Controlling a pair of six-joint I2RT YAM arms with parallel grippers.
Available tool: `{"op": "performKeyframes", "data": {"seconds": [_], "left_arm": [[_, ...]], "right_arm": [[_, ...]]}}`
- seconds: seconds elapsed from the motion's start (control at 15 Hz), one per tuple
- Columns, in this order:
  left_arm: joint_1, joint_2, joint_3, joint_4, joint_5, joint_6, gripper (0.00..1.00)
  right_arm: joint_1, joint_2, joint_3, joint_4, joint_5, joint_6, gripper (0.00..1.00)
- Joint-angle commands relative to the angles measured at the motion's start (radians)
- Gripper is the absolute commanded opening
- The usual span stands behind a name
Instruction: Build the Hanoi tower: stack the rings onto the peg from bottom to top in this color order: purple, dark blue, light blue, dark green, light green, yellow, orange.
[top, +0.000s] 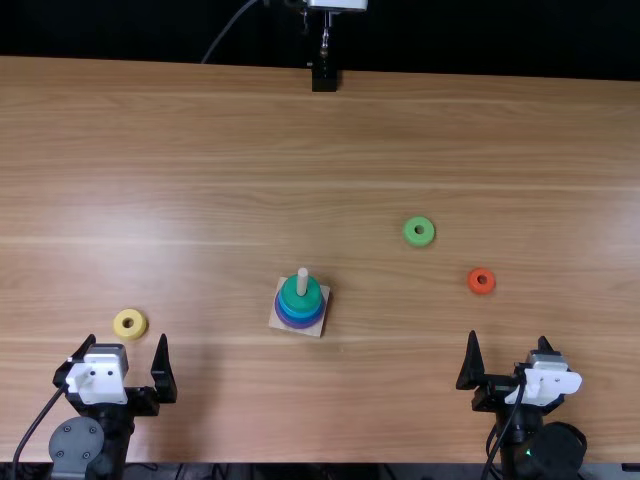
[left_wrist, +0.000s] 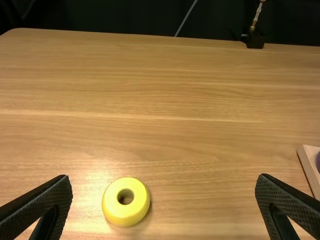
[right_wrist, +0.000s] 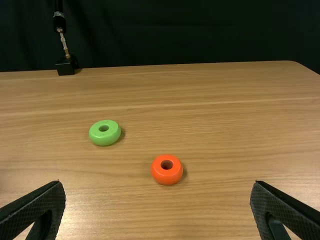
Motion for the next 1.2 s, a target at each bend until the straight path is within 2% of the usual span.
{"op": "performKeyframes", "data": {"seconds": [0.0, 0.93, 1.07, 1.13], "left_arm": [[-0.011, -0.017, -0.105, -0.081, 0.003, 0.014, 1.00], [-0.011, -0.017, -0.105, -0.081, 0.003, 0.014, 1.00], [-0.011, -0.017, -0.105, -0.081, 0.003, 0.016, 1.00], [-0.011, -0.017, -0.105, -0.081, 0.003, 0.014, 1.00]], "right_arm": [[-0.010, -0.013, -0.069, -0.072, 0.011, -0.001, 1.00], [-0.007, -0.013, -0.070, -0.076, 0.014, 0.004, 1.00], [-0.009, -0.013, -0.043, -0.039, 0.014, -0.007, 1.00], [-0.010, -0.013, 0.026, 0.011, 0.016, -0.005, 1.00]]}}
